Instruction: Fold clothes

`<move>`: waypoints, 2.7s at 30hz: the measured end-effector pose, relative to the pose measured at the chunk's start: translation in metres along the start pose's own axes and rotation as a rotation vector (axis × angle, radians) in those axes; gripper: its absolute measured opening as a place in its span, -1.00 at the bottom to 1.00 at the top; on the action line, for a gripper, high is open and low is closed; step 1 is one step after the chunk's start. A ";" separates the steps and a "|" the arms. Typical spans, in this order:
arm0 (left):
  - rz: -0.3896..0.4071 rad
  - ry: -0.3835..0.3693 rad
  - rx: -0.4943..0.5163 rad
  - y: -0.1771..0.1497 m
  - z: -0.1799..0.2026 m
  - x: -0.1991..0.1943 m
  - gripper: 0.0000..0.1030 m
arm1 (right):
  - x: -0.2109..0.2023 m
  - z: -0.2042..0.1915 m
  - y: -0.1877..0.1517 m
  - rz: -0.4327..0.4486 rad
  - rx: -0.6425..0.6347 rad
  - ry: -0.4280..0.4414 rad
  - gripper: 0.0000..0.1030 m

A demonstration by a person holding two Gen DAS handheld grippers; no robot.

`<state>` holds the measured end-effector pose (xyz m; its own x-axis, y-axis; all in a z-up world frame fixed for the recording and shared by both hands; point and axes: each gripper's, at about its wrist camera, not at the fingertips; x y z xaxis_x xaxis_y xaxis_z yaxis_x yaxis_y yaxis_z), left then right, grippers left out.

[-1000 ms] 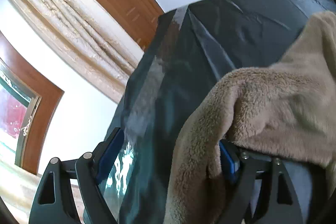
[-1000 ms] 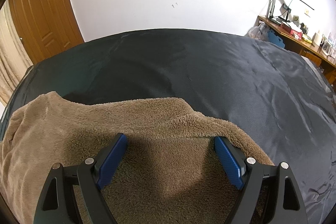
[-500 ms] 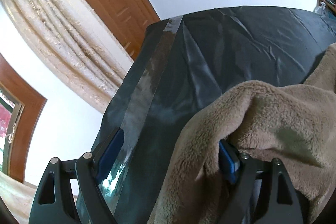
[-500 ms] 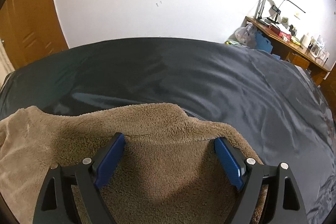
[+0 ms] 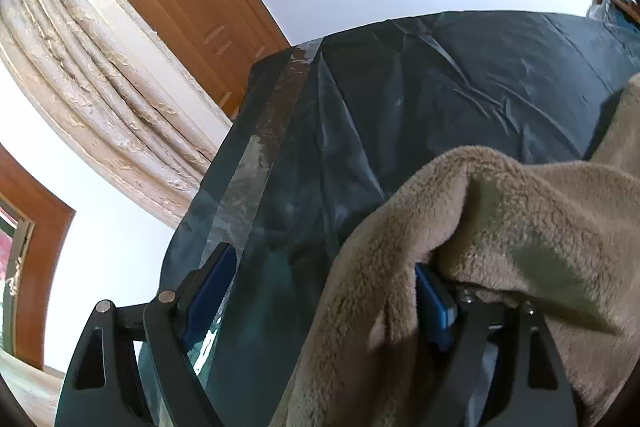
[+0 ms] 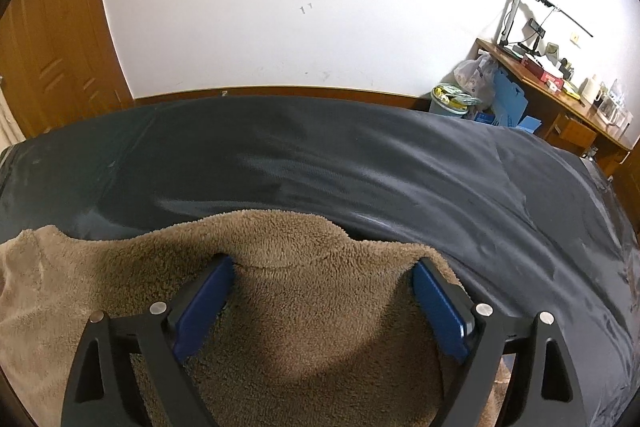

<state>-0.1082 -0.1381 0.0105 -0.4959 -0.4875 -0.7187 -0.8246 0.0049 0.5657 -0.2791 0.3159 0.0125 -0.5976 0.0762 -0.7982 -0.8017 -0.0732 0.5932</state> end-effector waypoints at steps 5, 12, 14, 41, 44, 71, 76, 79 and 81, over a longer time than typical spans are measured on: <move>0.007 0.011 0.111 -0.013 0.000 -0.016 0.67 | -0.010 -0.005 -0.010 0.001 -0.038 0.025 0.80; 0.000 0.010 0.215 -0.041 -0.003 -0.046 0.67 | -0.080 0.010 -0.048 0.077 -0.139 0.085 0.80; -0.013 -0.013 0.205 -0.048 -0.006 -0.050 0.67 | -0.107 0.026 -0.067 0.089 -0.150 0.097 0.80; 0.082 -0.290 0.049 -0.056 0.072 -0.137 0.70 | -0.228 0.086 -0.321 -0.068 -0.217 0.117 0.80; 0.064 -0.292 0.069 -0.051 0.091 -0.129 0.70 | -0.218 0.109 -0.313 -0.088 -0.163 -0.008 0.80; 0.041 -0.368 -0.001 -0.035 0.077 -0.115 0.81 | -0.210 0.193 -0.244 -0.045 -0.066 -0.423 0.80; 0.039 -0.396 -0.086 -0.003 0.074 -0.105 0.81 | -0.232 0.149 -0.225 0.085 -0.027 -0.230 0.80; 0.026 -0.452 -0.087 0.014 0.090 -0.103 0.81 | -0.228 0.112 -0.210 0.126 -0.017 -0.092 0.80; 0.037 -0.459 -0.058 0.026 0.104 -0.102 0.81 | -0.217 0.088 -0.202 0.144 -0.027 -0.025 0.80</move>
<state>-0.1075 0.0022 0.0567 -0.6044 -0.0508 -0.7951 -0.7942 -0.0404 0.6063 0.0110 0.4016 0.0754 -0.7071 0.0874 -0.7016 -0.7068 -0.1119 0.6985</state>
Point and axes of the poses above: each gripper's, at about its wrist camera, not at the fingertips, and x roughly the way its jaws point, z to its right, y to its top, and after that the axes turned 4 degrees about -x, right-handed
